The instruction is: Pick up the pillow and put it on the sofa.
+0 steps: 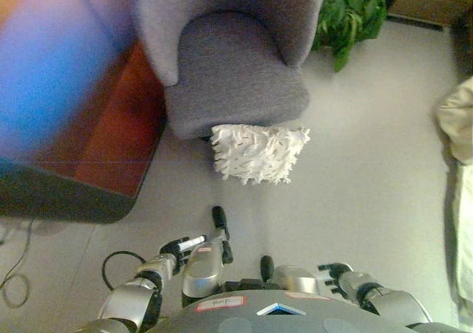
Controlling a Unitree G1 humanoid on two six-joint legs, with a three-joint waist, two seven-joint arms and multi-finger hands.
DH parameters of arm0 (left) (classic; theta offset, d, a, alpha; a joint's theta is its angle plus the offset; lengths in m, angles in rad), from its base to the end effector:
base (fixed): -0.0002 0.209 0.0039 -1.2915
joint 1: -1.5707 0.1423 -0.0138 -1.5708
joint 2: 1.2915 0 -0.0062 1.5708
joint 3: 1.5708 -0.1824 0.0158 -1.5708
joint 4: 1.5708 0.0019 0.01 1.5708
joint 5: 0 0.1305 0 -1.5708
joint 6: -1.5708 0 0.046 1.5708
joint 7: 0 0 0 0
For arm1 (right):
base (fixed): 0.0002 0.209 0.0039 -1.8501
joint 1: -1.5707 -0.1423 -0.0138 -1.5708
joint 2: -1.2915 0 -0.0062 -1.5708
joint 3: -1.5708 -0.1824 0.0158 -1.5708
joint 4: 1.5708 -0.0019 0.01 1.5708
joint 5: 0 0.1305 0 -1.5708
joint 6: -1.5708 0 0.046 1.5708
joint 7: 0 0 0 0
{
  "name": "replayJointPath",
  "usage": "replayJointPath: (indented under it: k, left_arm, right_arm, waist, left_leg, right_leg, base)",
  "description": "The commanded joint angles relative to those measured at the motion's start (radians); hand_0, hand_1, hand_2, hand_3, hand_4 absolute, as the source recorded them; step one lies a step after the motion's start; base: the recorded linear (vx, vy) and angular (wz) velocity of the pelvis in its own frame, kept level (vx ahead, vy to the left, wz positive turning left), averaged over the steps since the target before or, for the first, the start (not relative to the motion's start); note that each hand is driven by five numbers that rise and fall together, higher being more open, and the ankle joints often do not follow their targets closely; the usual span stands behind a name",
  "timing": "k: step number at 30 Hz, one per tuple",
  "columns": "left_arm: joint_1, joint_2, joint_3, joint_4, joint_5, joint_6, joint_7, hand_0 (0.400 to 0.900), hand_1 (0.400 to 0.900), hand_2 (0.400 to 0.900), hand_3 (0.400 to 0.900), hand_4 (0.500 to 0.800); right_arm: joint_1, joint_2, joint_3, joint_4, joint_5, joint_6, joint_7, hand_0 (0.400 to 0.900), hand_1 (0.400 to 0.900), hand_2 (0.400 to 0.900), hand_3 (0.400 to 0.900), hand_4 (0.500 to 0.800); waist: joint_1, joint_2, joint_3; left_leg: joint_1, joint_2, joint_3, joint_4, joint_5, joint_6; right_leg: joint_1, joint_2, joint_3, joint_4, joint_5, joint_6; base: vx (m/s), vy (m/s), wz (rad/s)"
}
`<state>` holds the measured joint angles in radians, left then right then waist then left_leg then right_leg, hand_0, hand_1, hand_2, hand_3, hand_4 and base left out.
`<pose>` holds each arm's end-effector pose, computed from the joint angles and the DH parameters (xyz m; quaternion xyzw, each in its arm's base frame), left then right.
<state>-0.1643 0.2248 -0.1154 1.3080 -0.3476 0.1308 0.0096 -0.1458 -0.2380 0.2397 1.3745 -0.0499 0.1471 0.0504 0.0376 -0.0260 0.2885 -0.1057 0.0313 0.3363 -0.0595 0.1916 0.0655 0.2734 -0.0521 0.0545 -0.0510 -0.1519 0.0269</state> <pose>0.1099 0.2173 -0.1004 -0.0143 0.5852 0.1110 0.8031 0.0909 -0.2230 -0.1047 -0.1858 0.6394 0.0389 0.7451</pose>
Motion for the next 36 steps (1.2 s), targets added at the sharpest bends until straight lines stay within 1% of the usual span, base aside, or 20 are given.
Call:
replayJointPath:
  k: [1, 2, 3, 5, 7, 8, 9, 10, 12, 14, 16, 18, 19, 22, 23, 25, 27, 29, 31, 36]
  left_arm:
    - [0.16, -0.004, -0.061, 0.066, 0.074, 0.054, 0.024, 0.9, 0.9, 0.9, 0.9, 0.8]
    - [0.147, 0.012, -0.057, 0.056, 0.087, 0.062, 0.017, 0.9, 0.9, 0.9, 0.9, 0.8]
    - [0.14, 0.019, -0.057, 0.053, 0.093, 0.059, 0.016, 0.9, 0.9, 0.9, 0.9, 0.8]
    - [0.127, 0.044, -0.059, 0.049, 0.12, 0.056, -0.003, 0.9, 0.9, 0.9, 0.9, 0.8]
    - [0.118, 0.064, -0.065, 0.047, 0.14, 0.057, -0.021, 0.9, 0.9, 0.9, 0.9, 0.8]
    - [0.115, 0.071, -0.065, 0.046, 0.155, 0.053, -0.025, 0.9, 0.9, 0.9, 0.9, 0.8]
    - [0.11, 0.08, -0.068, 0.042, 0.164, 0.057, -0.025, 0.9, 0.9, 0.9, 0.9, 0.8]
    - [0.107, 0.084, -0.069, 0.04, 0.167, 0.057, -0.027, 0.9, 0.9, 0.9, 0.9, 0.8]
    - [0.089, 0.098, -0.078, 0.033, 0.17, 0.052, -0.041, 0.9, 0.9, 0.9, 0.9, 0.8]
    - [0.061, 0.099, -0.09, 0.028, 0.162, 0.051, -0.044, 0.9, 0.9, 0.9, 0.9, 0.8]
    - [0.034, 0.096, -0.108, 0.022, 0.149, 0.05, -0.046, 0.9, 0.9, 0.9, 0.9, 0.8]
    - [0.022, 0.094, -0.123, 0.015, 0.129, 0.044, -0.039, 0.9, 0.9, 0.9, 0.9, 0.8]
    - [0.024, 0.093, -0.127, 0.015, 0.124, 0.04, -0.039, 0.9, 0.9, 0.9, 0.9, 0.8]
    - [0.044, 0.091, -0.121, 0.014, 0.129, 0.036, -0.041, 0.9, 0.9, 0.9, 0.9, 0.8]
    - [0.053, 0.093, -0.117, 0.015, 0.138, 0.035, -0.045, 0.9, 0.9, 0.9, 0.9, 0.8]
    - [0.053, 0.104, -0.116, 0.015, 0.161, 0.038, -0.054, 0.9, 0.9, 0.9, 0.9, 0.8]
    - [0.04, 0.119, -0.122, 0.017, 0.164, 0.03, -0.058, 0.9, 0.9, 0.9, 0.9, 0.8]
    - [0.023, 0.134, -0.126, 0.012, 0.16, 0.027, -0.063, 0.9, 0.9, 0.9, 0.9, 0.8]
    - [0.008, 0.15, -0.135, 0.003, 0.154, 0.022, -0.068, 0.9, 0.9, 0.9, 0.9, 0.8]
    - [-0.067, 0.198, -0.16, -0.009, 0.126, 0.013, -0.093, 0.9, 0.9, 0.9, 0.9, 0.8]
  right_arm:
    - [0.032, -0.034, -0.004, -0.001, -0.012, 0.007, -0.003, 0.9, 0.9, 0.9, 0.9, 0.8]
    - [0.03, -0.032, -0.006, -0.006, -0.014, 0.008, -0.002, 0.9, 0.9, 0.9, 0.9, 0.8]
    - [0.028, -0.034, -0.006, -0.011, 0.0, 0.007, -0.009, 0.9, 0.9, 0.9, 0.9, 0.8]
    - [0.021, -0.038, -0.018, -0.023, 0.006, 0.008, -0.018, 0.9, 0.9, 0.9, 0.9, 0.8]
    - [0.02, -0.042, -0.027, -0.03, -0.002, 0.001, -0.036, 0.9, 0.9, 0.9, 0.9, 0.8]
    - [0.022, -0.046, -0.029, -0.034, -0.019, -0.002, -0.053, 0.9, 0.9, 0.9, 0.9, 0.8]
    - [0.021, -0.054, -0.028, -0.038, -0.045, -0.003, -0.067, 0.9, 0.9, 0.9, 0.9, 0.8]
    - [0.02, -0.057, -0.027, -0.038, -0.054, -0.004, -0.072, 0.9, 0.9, 0.9, 0.9, 0.8]
    - [0.016, -0.077, -0.022, -0.038, -0.085, -0.011, -0.107, 0.9, 0.9, 0.9, 0.9, 0.8]
    - [-0.001, -0.093, -0.019, -0.039, -0.101, -0.022, -0.133, 0.9, 0.9, 0.9, 0.9, 0.8]
    - [-0.02, -0.111, -0.01, -0.046, -0.12, -0.022, -0.164, 0.9, 0.9, 0.9, 0.9, 0.8]
    - [-0.042, -0.121, 0.006, -0.052, -0.129, -0.01, -0.2, 0.9, 0.9, 0.9, 0.9, 0.8]
    - [-0.046, -0.123, 0.01, -0.051, -0.131, -0.009, -0.211, 0.9, 0.9, 0.9, 0.9, 0.8]
    - [-0.049, -0.125, 0.008, -0.063, -0.144, 0.01, -0.236, 0.9, 0.9, 0.9, 0.9, 0.8]
    - [-0.053, -0.127, 0.006, -0.064, -0.149, -0.003, -0.241, 0.9, 0.9, 0.9, 0.9, 0.8]
    - [-0.068, -0.13, 0.011, -0.074, -0.147, -0.001, -0.276, 0.9, 0.9, 0.9, 0.9, 0.8]
    - [-0.096, -0.143, 0.018, -0.081, -0.153, 0.021, -0.319, 0.9, 0.9, 0.9, 0.9, 0.8]
    - [-0.125, -0.162, 0.027, -0.082, -0.181, 0.035, -0.354, 0.9, 0.9, 0.9, 0.9, 0.8]
    - [-0.157, -0.191, 0.039, -0.089, -0.215, 0.067, -0.378, 0.9, 0.9, 0.9, 0.9, 0.8]
    - [-0.295, -0.291, 0.082, -0.067, -0.298, 0.101, -0.37, 0.9, 0.9, 0.9, 0.9, 0.8]
  waist:
    - [0.014, 0.065, -0.077]
    - [0.009, 0.05, -0.081]
    - [0.015, 0.052, -0.086]
    - [0.019, 0.047, -0.096]
    - [0.007, 0.047, -0.107]
    - [0.004, 0.059, -0.113]
    - [-0.008, 0.067, -0.114]
    - [-0.016, 0.068, -0.113]
    - [-0.041, 0.086, -0.099]
    - [-0.068, 0.106, -0.072]
    - [-0.102, 0.122, -0.036]
    - [-0.12, 0.118, -0.012]
    - [-0.121, 0.114, -0.01]
    - [-0.108, 0.095, -0.015]
    - [-0.099, 0.086, -0.019]
    - [-0.086, 0.072, -0.017]
    - [-0.077, 0.064, -0.006]
    - [-0.071, 0.064, 0.009]
    - [-0.064, 0.068, 0.028]
    - [-0.052, 0.091, 0.086]
  left_leg:
    - [-0.156, 0.048, -0.04, 0.145, -0.065, -0.075]
    - [-0.148, 0.03, -0.047, 0.155, -0.082, -0.063]
    - [-0.15, 0.029, -0.054, 0.16, -0.088, -0.057]
    - [-0.138, 0.002, -0.06, 0.154, -0.108, -0.033]
    - [-0.101, -0.025, -0.065, 0.125, -0.117, -0.013]
    - [-0.084, -0.024, -0.067, 0.116, -0.124, -0.01]
    - [-0.062, -0.027, -0.065, 0.111, -0.134, -0.007]
    - [-0.054, -0.031, -0.068, 0.11, -0.139, -0.006]
    - [-0.03, -0.033, -0.099, 0.11, -0.145, -0.015]
    - [0.002, -0.027, -0.13, 0.103, -0.148, -0.027]
    - [0.043, -0.016, -0.156, 0.092, -0.164, -0.041]
    - [0.059, -0.006, -0.172, 0.093, -0.187, -0.047]
    - [0.063, -0.007, -0.18, 0.094, -0.197, -0.048]
    - [0.051, -0.015, -0.196, 0.111, -0.2, -0.049]
    - [0.051, -0.015, -0.195, 0.112, -0.2, -0.05]
    - [0.046, -0.007, -0.195, 0.112, -0.196, -0.051]
    - [0.027, 0.001, -0.202, 0.114, -0.189, -0.054]
    - [0.009, 0.008, -0.201, 0.118, -0.183, -0.058]
    - [-0.017, 0.011, -0.205, 0.126, -0.176, -0.063]
    - [-0.113, 0.013, -0.22, 0.168, -0.158, -0.079]
  right_leg:
    - [0.039, 0.101, -0.042, 0.231, -0.121, 0.001]
    - [0.027, 0.075, -0.062, 0.271, -0.094, 0.019]
    - [0.013, 0.069, -0.065, 0.291, -0.065, 0.027]
    - [-0.015, 0.04, -0.097, 0.364, 0.0, 0.059]
    - [-0.064, 0.03, -0.111, 0.477, 0.06, 0.088]
    - [-0.106, 0.038, -0.12, 0.519, 0.097, 0.093]
    - [-0.158, 0.04, -0.138, 0.552, 0.113, 0.095]
    - [-0.187, 0.042, -0.138, 0.554, 0.113, 0.095]
    - [-0.287, 0.042, -0.154, 0.509, 0.086, 0.073]
    - [-0.366, 0.006, -0.182, 0.456, 0.074, 0.056]
    - [-0.45, -0.052, -0.164, 0.374, 0.135, 0.05]
    - [-0.48, -0.099, -0.147, 0.3, 0.174, 0.062]
    - [-0.477, -0.112, -0.139, 0.277, 0.188, 0.067]
    - [-0.43, -0.114, -0.13, 0.229, 0.184, 0.084]
    - [-0.414, -0.117, -0.131, 0.215, 0.187, 0.089]
    - [-0.401, -0.121, -0.139, 0.198, 0.191, 0.098]
    - [-0.4, -0.119, -0.139, 0.187, 0.193, 0.1]
    - [-0.406, -0.12, -0.147, 0.184, 0.192, 0.102]
    - [-0.416, -0.121, -0.151, 0.183, 0.191, 0.103]
    - [-0.477, -0.126, -0.156, 0.206, 0.182, 0.097]
  base:
    - [0.35, 0.209, 0.11]
    - [0.32, 0.22, 0.1]
    - [0.28, 0.219, 0.07]
    - [0.24, 0.204, 0.03]
    - [0.28, 0.2, 0.18]
    - [0.3, 0.2, 0.2]
    - [0.24, 0.151, 0.16]
    - [0.22, 0.105, 0.29]
    - [0.16, 0.03, 0.42]
    - [0.01, -0.038, 0.57]
    - [-0.05, -0.089, 0.69]
    - [0.0, -0.137, 0.53]
    - [0.06, -0.151, 0.36]
    - [0.09, -0.165, 0.15]
    - [0.09, -0.208, 0.08]
    - [0.06, -0.246, 0.1]
    - [-0.04, -0.248, 0.13]
    - [-0.07, -0.222, 0.09]
    - [-0.08, -0.188, 0.07]
    - [-0.11, -0.171, 0.09]
